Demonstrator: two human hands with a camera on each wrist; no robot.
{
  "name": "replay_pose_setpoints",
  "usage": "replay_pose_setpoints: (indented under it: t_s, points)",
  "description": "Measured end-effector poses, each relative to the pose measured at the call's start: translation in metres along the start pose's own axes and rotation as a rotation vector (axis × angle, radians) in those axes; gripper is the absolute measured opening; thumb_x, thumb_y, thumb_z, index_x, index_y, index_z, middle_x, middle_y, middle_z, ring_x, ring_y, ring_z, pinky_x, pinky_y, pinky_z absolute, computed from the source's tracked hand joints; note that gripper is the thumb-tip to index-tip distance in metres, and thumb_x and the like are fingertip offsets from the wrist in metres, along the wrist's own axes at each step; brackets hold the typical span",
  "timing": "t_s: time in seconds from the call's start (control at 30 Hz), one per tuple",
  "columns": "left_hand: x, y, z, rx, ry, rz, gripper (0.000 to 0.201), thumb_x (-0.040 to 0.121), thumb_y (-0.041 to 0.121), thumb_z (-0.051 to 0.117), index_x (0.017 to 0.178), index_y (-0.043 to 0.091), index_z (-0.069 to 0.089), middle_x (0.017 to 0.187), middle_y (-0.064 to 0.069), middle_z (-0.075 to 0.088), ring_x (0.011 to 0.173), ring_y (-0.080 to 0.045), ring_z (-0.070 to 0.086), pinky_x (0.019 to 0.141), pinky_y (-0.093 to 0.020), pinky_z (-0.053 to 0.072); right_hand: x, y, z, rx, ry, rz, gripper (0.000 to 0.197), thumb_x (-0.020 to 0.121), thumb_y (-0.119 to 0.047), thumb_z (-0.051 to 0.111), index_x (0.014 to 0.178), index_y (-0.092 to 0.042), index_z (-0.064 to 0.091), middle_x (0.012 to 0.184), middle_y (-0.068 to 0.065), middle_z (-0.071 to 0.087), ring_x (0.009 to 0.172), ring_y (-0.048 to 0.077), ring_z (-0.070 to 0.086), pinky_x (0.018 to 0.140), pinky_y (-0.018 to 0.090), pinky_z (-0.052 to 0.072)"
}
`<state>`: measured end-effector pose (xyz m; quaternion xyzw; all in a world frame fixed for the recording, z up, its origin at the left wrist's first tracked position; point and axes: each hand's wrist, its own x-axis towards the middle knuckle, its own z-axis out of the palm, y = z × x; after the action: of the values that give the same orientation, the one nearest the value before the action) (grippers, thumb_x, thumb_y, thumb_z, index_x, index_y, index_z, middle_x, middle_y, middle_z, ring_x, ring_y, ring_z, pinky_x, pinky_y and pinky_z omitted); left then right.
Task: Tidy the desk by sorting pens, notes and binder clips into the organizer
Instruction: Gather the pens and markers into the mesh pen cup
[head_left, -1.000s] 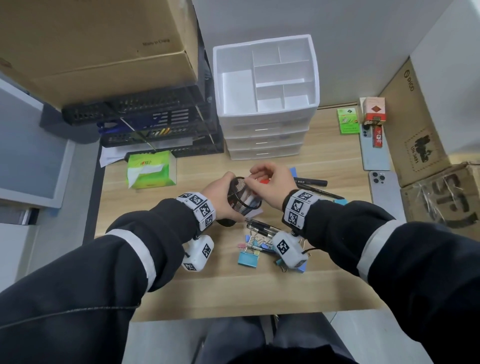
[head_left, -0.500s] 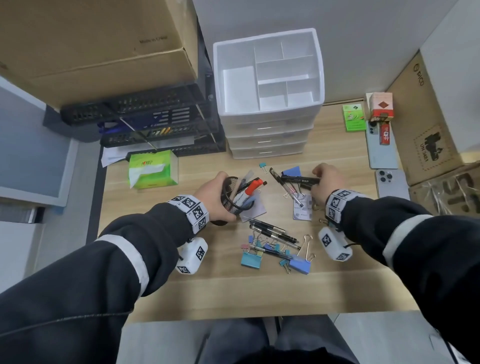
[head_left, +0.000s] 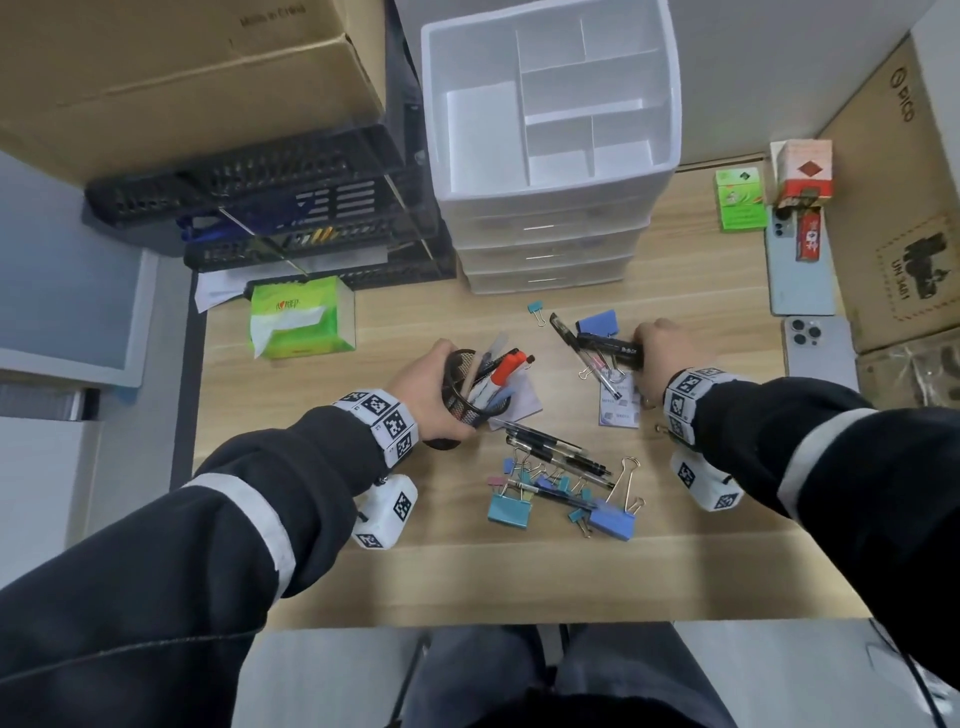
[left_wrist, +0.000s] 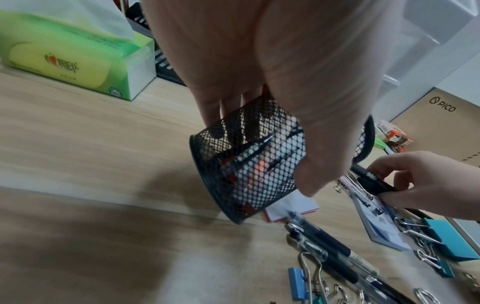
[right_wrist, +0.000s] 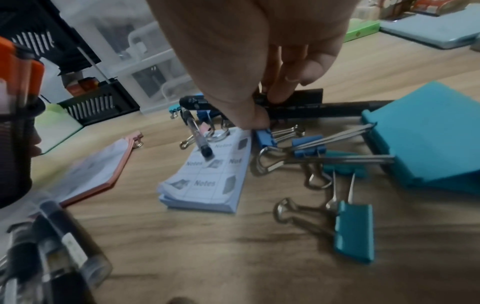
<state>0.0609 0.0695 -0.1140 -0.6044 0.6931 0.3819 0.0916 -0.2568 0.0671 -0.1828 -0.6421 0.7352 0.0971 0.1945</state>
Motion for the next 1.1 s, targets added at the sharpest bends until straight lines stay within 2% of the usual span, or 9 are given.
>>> replay_pose_setpoints:
  t_s: [0.13, 0.33, 0.4, 0.5, 0.63, 0.7, 0.87, 0.97, 1.1]
  points:
    - [0.001, 0.000, -0.003, 0.000, -0.001, -0.005, 0.094, 0.052, 0.034, 0.094, 0.126, 0.020, 0.037, 0.104, 0.002, 0.064, 0.091, -0.018, 0.065, 0.085, -0.039, 0.058, -0.003, -0.001, -0.013, -0.131, -0.064, -0.045, 0.018, 0.083, -0.024, 0.062, 0.099, -0.019, 0.056, 0.090, 0.001, 0.055, 0.073, 0.024, 0.060, 0.061, 0.031, 0.051]
    - [0.005, 0.002, -0.013, -0.016, 0.003, -0.003, 0.094, 0.051, 0.034, 0.093, 0.125, 0.021, 0.037, 0.105, 0.002, 0.064, 0.091, -0.018, 0.066, 0.084, -0.040, 0.058, -0.009, -0.027, -0.037, -0.220, -0.022, -0.231, 0.029, 0.095, -0.043, 0.039, 0.104, -0.016, 0.044, 0.076, 0.002, 0.058, 0.066, 0.028, 0.057, 0.057, 0.031, 0.042]
    - [0.005, 0.001, -0.014, -0.025, 0.008, -0.006, 0.093, 0.050, 0.036, 0.092, 0.123, 0.022, 0.037, 0.104, 0.002, 0.064, 0.091, -0.018, 0.066, 0.084, -0.040, 0.058, -0.009, -0.041, -0.040, -0.259, -0.005, -0.261, 0.033, 0.097, -0.046, 0.038, 0.107, -0.015, 0.044, 0.082, 0.004, 0.063, 0.071, 0.029, 0.061, 0.059, 0.031, 0.040]
    - [0.005, -0.004, -0.014, -0.035, 0.017, -0.017, 0.092, 0.048, 0.038, 0.092, 0.121, 0.023, 0.038, 0.103, 0.001, 0.065, 0.090, -0.020, 0.066, 0.084, -0.041, 0.057, -0.008, -0.059, -0.034, -0.305, -0.035, -0.310, 0.032, 0.097, -0.040, 0.044, 0.112, -0.011, 0.045, 0.093, 0.007, 0.064, 0.088, 0.029, 0.062, 0.074, 0.035, 0.040]
    - [0.002, -0.012, -0.012, -0.018, 0.010, -0.026, 0.094, 0.049, 0.038, 0.093, 0.123, 0.022, 0.038, 0.104, 0.001, 0.065, 0.090, -0.021, 0.066, 0.083, -0.040, 0.057, -0.006, -0.068, -0.014, -0.114, -0.162, -0.174, 0.035, 0.086, -0.013, 0.061, 0.112, -0.010, 0.038, 0.071, 0.002, 0.054, 0.062, 0.026, 0.056, 0.059, 0.033, 0.043]
    - [0.000, -0.016, -0.011, -0.011, 0.010, -0.031, 0.094, 0.050, 0.037, 0.094, 0.124, 0.021, 0.038, 0.105, 0.001, 0.064, 0.091, -0.021, 0.065, 0.084, -0.040, 0.057, -0.005, -0.070, -0.010, -0.070, -0.186, -0.120, 0.033, 0.085, -0.007, 0.057, 0.110, -0.011, 0.036, 0.069, 0.002, 0.050, 0.059, 0.026, 0.053, 0.060, 0.034, 0.046]
    - [-0.002, -0.021, -0.010, -0.012, -0.003, -0.046, 0.094, 0.049, 0.039, 0.093, 0.123, 0.021, 0.038, 0.104, 0.001, 0.064, 0.091, -0.021, 0.066, 0.085, -0.042, 0.057, 0.003, -0.067, -0.002, -0.058, -0.213, -0.041, 0.026, 0.091, -0.021, 0.050, 0.114, -0.009, 0.048, 0.091, 0.010, 0.062, 0.085, 0.034, 0.065, 0.079, 0.043, 0.056]
    - [-0.001, -0.022, -0.010, -0.005, -0.006, -0.045, 0.097, 0.050, 0.038, 0.094, 0.127, 0.020, 0.037, 0.107, 0.000, 0.064, 0.093, -0.021, 0.065, 0.087, -0.041, 0.057, 0.004, -0.066, -0.003, -0.061, -0.246, -0.025, 0.022, 0.090, -0.023, 0.050, 0.109, -0.011, 0.054, 0.087, 0.007, 0.058, 0.084, 0.033, 0.064, 0.080, 0.043, 0.056]
    - [0.001, -0.019, -0.011, 0.002, -0.016, -0.050, 0.096, 0.051, 0.038, 0.094, 0.125, 0.021, 0.037, 0.106, 0.001, 0.064, 0.092, -0.020, 0.066, 0.085, -0.041, 0.057, -0.001, -0.068, -0.014, 0.046, -0.169, -0.073, 0.027, 0.092, -0.036, 0.044, 0.106, -0.013, 0.048, 0.095, 0.008, 0.056, 0.086, 0.033, 0.062, 0.076, 0.038, 0.053]
